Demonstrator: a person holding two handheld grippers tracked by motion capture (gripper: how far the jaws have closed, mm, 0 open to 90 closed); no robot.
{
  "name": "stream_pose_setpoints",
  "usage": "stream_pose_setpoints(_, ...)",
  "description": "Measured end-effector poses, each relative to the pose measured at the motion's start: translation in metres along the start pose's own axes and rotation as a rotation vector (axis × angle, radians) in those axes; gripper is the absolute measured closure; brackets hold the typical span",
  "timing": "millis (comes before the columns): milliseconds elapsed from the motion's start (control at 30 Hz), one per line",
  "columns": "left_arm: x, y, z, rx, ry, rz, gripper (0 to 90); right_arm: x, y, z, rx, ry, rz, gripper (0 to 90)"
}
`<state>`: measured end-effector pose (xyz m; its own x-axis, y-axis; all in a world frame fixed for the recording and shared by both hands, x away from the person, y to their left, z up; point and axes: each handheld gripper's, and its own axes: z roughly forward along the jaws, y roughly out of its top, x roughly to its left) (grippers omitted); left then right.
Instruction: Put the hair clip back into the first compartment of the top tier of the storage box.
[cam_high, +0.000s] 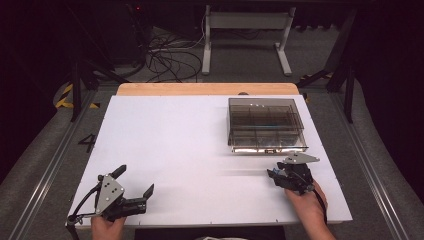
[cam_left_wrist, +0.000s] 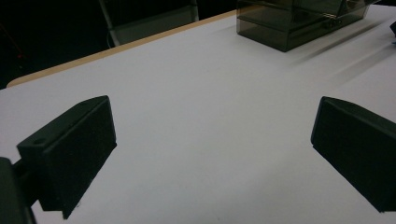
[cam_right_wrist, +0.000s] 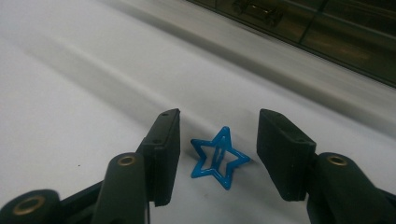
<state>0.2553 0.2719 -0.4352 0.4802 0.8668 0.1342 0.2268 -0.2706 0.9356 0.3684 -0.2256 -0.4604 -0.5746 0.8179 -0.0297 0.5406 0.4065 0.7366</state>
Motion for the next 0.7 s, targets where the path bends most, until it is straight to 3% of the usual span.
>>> stream_pose_setpoints(700,0.0001,-0.0001,0.0000,0.001,0.000,0.006,0.9,-0.0004,-0.0008,0.0023,0.014,-0.001,0.007,62.6)
